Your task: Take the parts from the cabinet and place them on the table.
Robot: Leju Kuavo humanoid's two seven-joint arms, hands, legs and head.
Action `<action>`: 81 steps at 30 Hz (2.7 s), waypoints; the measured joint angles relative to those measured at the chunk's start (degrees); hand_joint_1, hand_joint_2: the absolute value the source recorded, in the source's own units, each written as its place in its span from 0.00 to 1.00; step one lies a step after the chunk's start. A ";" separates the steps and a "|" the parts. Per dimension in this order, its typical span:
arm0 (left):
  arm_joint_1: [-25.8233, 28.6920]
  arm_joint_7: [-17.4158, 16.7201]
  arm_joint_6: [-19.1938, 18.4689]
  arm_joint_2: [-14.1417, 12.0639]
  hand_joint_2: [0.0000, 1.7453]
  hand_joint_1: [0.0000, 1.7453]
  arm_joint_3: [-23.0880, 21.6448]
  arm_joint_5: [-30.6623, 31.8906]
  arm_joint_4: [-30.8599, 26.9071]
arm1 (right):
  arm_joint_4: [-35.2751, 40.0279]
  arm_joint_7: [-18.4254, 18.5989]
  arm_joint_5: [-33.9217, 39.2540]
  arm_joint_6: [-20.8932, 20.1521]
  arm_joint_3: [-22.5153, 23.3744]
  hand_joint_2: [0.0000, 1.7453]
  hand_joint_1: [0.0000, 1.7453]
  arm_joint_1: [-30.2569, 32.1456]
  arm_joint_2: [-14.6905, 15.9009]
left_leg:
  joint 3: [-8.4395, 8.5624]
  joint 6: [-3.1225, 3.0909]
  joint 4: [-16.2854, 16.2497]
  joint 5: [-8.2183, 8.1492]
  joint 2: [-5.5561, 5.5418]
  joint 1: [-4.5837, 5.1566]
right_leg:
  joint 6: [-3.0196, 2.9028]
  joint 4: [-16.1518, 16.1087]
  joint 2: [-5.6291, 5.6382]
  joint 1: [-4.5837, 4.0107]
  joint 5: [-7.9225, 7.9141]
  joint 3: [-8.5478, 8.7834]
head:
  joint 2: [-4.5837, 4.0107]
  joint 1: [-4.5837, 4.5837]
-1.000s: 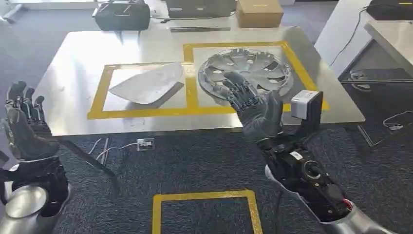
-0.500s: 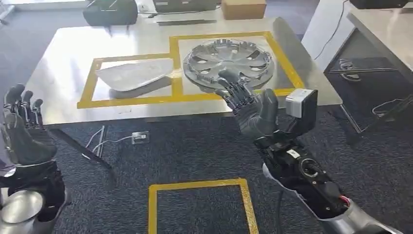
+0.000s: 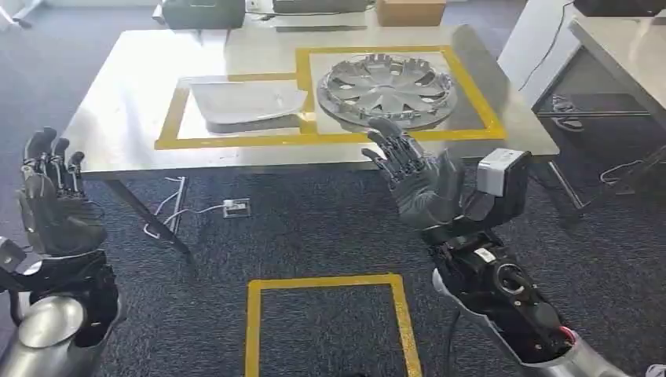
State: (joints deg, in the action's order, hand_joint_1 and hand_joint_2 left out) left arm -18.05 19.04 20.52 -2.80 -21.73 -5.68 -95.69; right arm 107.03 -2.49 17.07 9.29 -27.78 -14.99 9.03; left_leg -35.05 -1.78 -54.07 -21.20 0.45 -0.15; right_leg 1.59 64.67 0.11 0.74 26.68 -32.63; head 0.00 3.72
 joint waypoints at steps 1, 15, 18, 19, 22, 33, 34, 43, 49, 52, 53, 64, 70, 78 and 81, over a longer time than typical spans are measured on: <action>0.00 -0.02 -0.07 0.02 0.00 0.00 -0.02 0.00 0.00 | 0.04 0.00 0.00 0.04 0.02 0.00 0.00 0.00 0.00 | -0.35 0.22 -0.13 0.35 -0.01 0.00 | -0.36 -5.30 0.06 -0.12 -0.53 3.50 | -0.02 0.28; -0.15 0.46 0.37 0.26 0.00 0.00 -0.31 -0.48 0.63 | 1.46 0.15 -0.98 0.42 0.65 0.00 0.00 1.95 0.00 | -1.48 3.30 -13.75 -3.88 -0.23 -0.80 | -2.07 -10.56 -0.36 -0.26 -4.99 -1.46 | 0.00 -2.10; -0.33 0.68 0.39 0.44 0.00 0.00 -0.37 -0.52 0.61 | 2.14 0.09 -1.01 0.39 0.87 0.00 0.00 2.04 0.00 | 6.89 2.52 -0.07 -6.79 -0.70 -0.39 | -1.14 -9.74 -0.23 -0.44 -6.04 -2.84 | 0.00 -2.06; -0.22 0.68 0.39 0.46 0.00 0.00 -0.39 -0.53 0.66 | 2.23 0.02 -1.03 0.39 0.94 0.00 0.00 2.08 0.00 | 6.34 1.96 -0.90 -6.04 -0.75 -0.22 | -0.81 -10.08 -0.23 -0.32 -6.70 -2.65 | 0.00 -1.80; -0.36 0.74 0.39 0.57 0.00 0.00 -0.52 -0.55 0.68 | 2.32 0.09 -1.03 0.35 1.14 0.00 0.00 2.45 0.02 | 5.52 0.32 -0.27 -4.90 -0.34 -0.35 | 0.25 -9.81 -0.12 0.10 -6.90 -3.55 | 0.00 -1.90; -0.42 0.57 0.52 0.81 0.00 0.00 -1.18 -0.48 0.79 | 2.40 -0.02 -1.03 0.50 1.38 0.00 0.00 2.65 0.02 | -2.01 0.28 -0.73 1.72 -0.17 0.48 | -0.49 -11.19 0.09 -0.63 2.67 8.12 | 0.00 0.48; -0.38 0.52 0.52 0.81 0.00 0.00 -1.18 -0.44 0.79 | 2.45 -0.15 -1.01 0.65 1.38 0.00 0.00 2.70 0.02 | -1.92 0.64 -0.21 2.49 -0.11 0.26 | -0.53 -11.38 0.13 -0.81 2.64 8.04 | 0.00 0.13; -0.33 0.31 1.35 0.33 0.00 0.00 -1.22 -0.57 0.87 | 2.10 0.13 -0.63 -0.20 1.09 0.00 0.00 1.65 0.02 | -6.93 2.91 -19.89 -9.43 -0.49 -0.32 | -2.40 -12.01 -0.65 -0.47 -4.37 0.67 | 0.00 -1.64; -0.17 -1.05 3.08 -0.72 0.00 0.00 -1.16 -0.87 0.11 | 1.44 0.48 0.68 -1.38 0.61 0.00 0.00 -1.12 0.02 | 8.44 1.91 0.25 -8.10 -0.65 -0.31 | -1.01 -10.48 -0.74 -0.65 -7.64 -3.92 | -0.02 -1.75; 0.19 -1.73 3.45 -1.09 0.00 0.00 -1.18 -0.85 -0.18 | 0.74 0.13 1.22 -1.53 0.22 0.00 0.00 -2.07 0.02 | 7.60 0.31 0.53 -6.87 -0.62 0.12 | 0.21 -10.95 -0.77 -0.17 -9.10 -4.06 | 0.00 -1.73; 0.22 -1.86 3.45 -1.18 0.00 0.00 -1.18 -0.85 -0.31 | 0.40 0.02 1.35 -1.47 0.15 0.00 0.00 -2.08 0.02 | 7.33 0.02 0.63 -6.25 -0.51 -0.08 | 0.33 -9.78 -0.64 0.19 -7.48 -4.80 | -0.02 -2.01; 1.18 -3.06 3.30 -1.81 0.00 0.00 -1.18 -0.66 -1.81 | -2.08 -0.28 1.49 -1.38 -0.72 0.00 0.00 -2.26 0.02 | 3.05 0.38 0.16 -2.61 -0.64 0.53 | -1.37 -10.94 -0.25 -1.03 -0.75 3.44 | 0.00 -0.26; 1.26 -3.17 3.02 -2.05 0.00 0.00 -1.20 -0.44 -2.30 | -2.25 -0.07 1.53 -1.40 -1.01 0.00 0.00 -2.12 0.02 | -0.36 2.18 -6.54 -6.95 -0.66 0.30 | -2.65 -11.96 -0.47 -0.38 -2.49 3.24 | 0.00 -0.66; 1.69 -3.78 2.40 -2.23 0.00 0.00 -1.20 0.07 -2.40 | -2.99 1.09 2.25 -1.38 -1.44 0.00 0.00 -1.81 0.02 | 4.01 3.23 -0.75 -4.57 -2.38 -1.18 | -1.85 -10.63 1.02 -0.34 -3.54 0.54 | -0.02 -2.36; 1.75 -3.50 2.08 -2.21 0.00 0.00 -1.18 0.22 -2.51 | -3.34 0.90 2.27 -1.38 -1.62 0.00 0.00 -2.03 0.02 | 3.66 2.04 -0.68 -4.19 -1.75 -0.61 | -0.76 -10.38 1.84 -0.16 -4.05 -0.24 | -0.02 -1.81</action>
State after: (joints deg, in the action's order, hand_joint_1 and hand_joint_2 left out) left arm -16.30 15.54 22.60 -5.01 -22.91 -5.46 -98.20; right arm 103.69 -1.60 19.34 7.91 -29.40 -17.02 9.05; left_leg -31.39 0.26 -54.75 -25.39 -1.30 -0.77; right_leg 0.83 54.30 1.95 0.58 22.64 -32.88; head -0.02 1.90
